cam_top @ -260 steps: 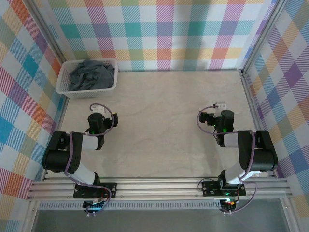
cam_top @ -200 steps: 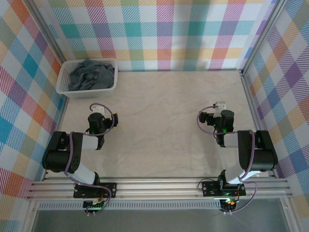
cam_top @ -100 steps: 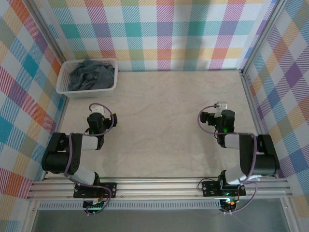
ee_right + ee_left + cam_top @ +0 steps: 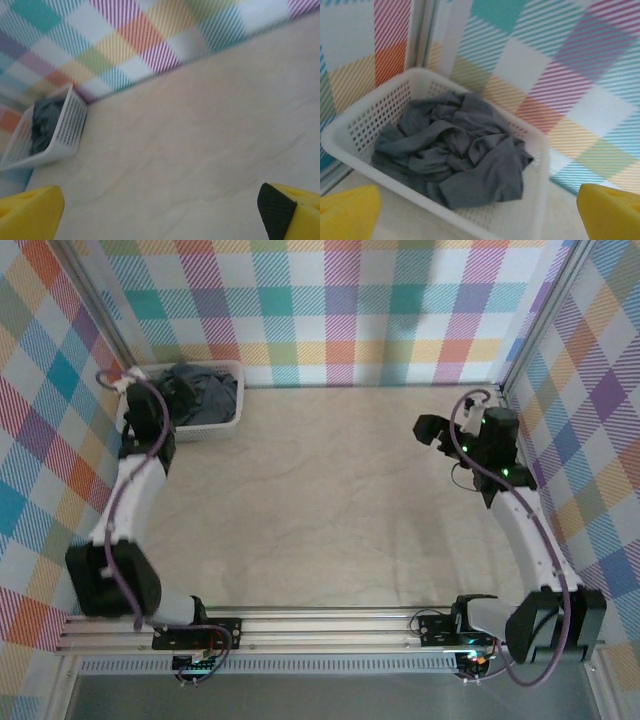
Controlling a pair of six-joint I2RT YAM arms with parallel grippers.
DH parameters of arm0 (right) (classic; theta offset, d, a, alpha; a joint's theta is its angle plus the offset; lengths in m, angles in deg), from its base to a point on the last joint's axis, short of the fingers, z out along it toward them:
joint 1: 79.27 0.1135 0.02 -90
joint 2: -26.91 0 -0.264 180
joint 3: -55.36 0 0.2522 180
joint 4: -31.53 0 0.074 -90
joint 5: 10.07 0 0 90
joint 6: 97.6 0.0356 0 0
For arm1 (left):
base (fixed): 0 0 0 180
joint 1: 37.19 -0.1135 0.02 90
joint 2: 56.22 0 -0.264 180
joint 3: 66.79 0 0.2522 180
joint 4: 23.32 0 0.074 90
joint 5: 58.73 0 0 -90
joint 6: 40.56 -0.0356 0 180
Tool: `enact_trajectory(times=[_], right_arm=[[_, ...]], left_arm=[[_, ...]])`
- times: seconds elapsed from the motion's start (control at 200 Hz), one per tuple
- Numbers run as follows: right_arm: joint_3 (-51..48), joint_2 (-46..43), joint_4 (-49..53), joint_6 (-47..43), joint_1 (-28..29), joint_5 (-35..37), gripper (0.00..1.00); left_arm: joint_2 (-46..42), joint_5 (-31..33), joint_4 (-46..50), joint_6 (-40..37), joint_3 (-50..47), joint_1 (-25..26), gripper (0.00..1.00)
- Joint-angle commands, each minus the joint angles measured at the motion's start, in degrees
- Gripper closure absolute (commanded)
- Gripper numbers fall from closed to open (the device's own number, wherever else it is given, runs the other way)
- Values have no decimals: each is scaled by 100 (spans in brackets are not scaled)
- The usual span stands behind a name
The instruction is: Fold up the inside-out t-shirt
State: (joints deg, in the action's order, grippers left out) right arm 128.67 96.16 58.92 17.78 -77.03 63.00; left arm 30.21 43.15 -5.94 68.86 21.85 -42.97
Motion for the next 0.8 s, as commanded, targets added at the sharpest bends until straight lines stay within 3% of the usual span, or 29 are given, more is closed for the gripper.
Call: enact_trajectory(times=[0.0, 0.085, 0.395, 0.43, 0.5, 0.515, 0.7, 0.795], right_arm=[[570, 440, 1268, 292, 92, -775, 0], [725, 591, 1304, 282, 131, -710, 0], [662, 953, 1026, 151, 162, -302, 0], [671, 938, 1012, 236, 160, -172, 1], [668, 840, 937, 316, 160, -26, 0], [664, 810, 925, 333, 162, -7, 0], [637, 344, 948, 494, 158, 92, 0], [523, 27, 902, 625, 163, 177, 0]], left_arm=[[1553, -733, 1546, 352, 1361, -257, 0], [2758, -1251, 1920, 526, 2646, -357, 0], [5771, -1898, 2279, 483, 6056, -250, 1], [5981, -2029, 2273, 509, 6294, -270, 24], [6224, -2245, 2431, 506, 6815, -300, 90], [6233, -2279, 2456, 514, 6904, -308, 100], [5081, -2856, 2080, 801, 7197, -293, 100], [4354, -3002, 2261, 1067, 7891, -142, 100]])
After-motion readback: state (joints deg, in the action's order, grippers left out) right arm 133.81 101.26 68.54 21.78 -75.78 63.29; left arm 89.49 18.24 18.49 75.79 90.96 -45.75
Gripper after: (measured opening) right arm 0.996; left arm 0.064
